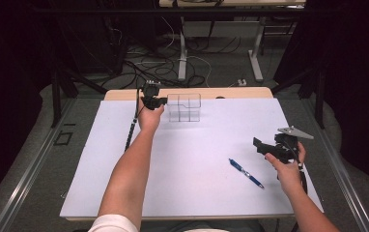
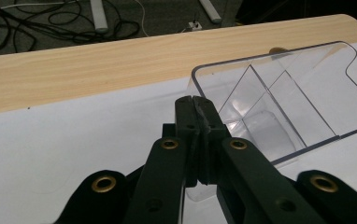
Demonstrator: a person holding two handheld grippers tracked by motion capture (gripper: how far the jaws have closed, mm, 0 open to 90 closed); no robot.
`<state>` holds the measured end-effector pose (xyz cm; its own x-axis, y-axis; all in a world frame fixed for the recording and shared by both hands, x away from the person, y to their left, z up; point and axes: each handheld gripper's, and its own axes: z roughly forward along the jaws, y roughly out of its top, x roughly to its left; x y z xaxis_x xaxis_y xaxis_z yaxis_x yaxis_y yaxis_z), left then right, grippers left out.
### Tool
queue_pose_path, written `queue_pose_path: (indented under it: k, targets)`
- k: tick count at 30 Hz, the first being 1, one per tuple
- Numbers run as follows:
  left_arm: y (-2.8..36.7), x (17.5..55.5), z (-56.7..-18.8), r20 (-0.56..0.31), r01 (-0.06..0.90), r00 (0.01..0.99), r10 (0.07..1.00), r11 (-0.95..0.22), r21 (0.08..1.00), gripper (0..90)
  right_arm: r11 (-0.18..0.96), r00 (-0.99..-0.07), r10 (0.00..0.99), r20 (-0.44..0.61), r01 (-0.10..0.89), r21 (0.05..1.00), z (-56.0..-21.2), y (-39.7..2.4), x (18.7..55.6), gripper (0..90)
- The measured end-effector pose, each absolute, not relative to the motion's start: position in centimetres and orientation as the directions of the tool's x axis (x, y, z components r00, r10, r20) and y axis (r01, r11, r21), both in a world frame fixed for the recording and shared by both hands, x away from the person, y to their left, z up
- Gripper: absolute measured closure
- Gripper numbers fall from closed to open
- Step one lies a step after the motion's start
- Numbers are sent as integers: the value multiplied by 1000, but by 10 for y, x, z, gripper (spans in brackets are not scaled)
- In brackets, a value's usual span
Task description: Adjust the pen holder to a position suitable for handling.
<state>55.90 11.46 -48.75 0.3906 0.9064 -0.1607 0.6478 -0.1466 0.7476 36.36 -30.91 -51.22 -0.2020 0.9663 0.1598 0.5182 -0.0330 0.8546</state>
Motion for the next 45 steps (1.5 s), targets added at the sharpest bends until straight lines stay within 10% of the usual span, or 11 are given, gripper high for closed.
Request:
queue_pose_path:
  k: [45]
  targets:
    - [121, 514, -456, -208, 592, 476, 854, -136, 795, 807, 39, -250, 964, 93, 475, 879, -502, -303, 360, 145]
